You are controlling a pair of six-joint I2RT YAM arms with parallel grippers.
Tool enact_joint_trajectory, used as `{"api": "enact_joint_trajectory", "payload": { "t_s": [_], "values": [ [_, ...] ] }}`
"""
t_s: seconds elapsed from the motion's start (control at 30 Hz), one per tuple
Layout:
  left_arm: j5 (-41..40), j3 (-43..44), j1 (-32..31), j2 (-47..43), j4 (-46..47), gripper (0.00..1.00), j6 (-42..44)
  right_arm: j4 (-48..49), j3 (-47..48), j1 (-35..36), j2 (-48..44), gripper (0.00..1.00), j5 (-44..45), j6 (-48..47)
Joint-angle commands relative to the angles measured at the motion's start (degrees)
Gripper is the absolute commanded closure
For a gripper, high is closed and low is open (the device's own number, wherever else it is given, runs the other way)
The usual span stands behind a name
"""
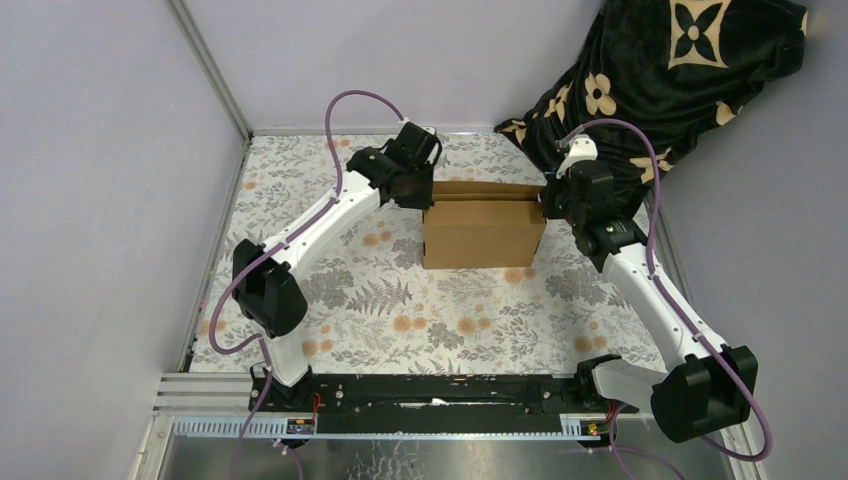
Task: Fold the paper box
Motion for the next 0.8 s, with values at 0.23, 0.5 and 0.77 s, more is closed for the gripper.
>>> {"api": "enact_joint_trajectory", "payload": {
  "t_s": [0.23, 0.5, 0.77],
  "values": [
    [6.2, 3.3, -4.5, 2.7, 7.5, 0.85, -3.8, -3.9, 0.0, 3.3, 2.3, 1.0, -7.8, 2.7],
    [5.0, -3.8, -5.3, -1.2, 11.7, 0.85, -3.4, -3.1, -1.0, 3.4, 1.6, 1.0, -7.9, 2.6],
    [2.6, -15.4, -5.8, -7.2, 18.4, 0.89, -2.5, -1.5, -4.3, 3.4, -0.9, 1.0, -7.5, 2.8]
  ]
}}
